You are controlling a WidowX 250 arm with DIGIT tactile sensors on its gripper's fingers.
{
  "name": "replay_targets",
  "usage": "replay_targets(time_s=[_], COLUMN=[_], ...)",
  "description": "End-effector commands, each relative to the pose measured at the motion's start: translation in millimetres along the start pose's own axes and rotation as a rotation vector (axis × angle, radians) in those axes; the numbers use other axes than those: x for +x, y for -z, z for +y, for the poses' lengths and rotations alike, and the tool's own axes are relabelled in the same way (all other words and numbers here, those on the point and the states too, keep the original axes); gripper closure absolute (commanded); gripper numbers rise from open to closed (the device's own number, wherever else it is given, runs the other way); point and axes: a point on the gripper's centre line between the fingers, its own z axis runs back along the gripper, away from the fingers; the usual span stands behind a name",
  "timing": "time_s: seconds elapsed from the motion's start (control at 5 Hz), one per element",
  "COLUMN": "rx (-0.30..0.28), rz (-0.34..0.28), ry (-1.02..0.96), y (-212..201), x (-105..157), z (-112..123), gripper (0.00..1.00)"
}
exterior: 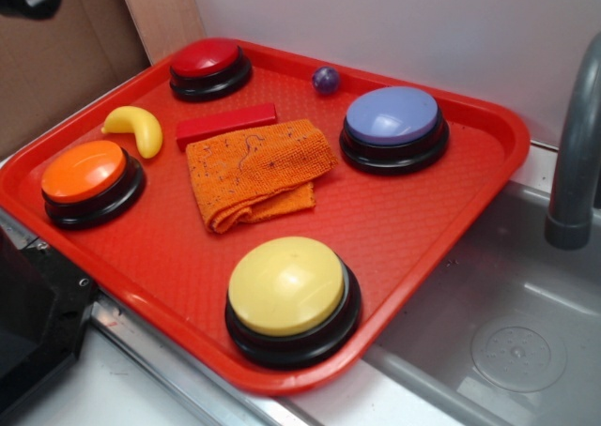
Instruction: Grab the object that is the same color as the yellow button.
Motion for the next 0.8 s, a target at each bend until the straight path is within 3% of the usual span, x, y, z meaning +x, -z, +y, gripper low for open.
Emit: replay_targets(time_s=[0.0,0.2,0.6], rx=[0.026,0.018,0.072], rz=[-0.062,-0.097,-0.15], ry=[-0.342,-0.51,-0.816], y=[40,60,110], x=[32,44,73], z=[32,47,76], gripper=[0.0,0.0,0.0])
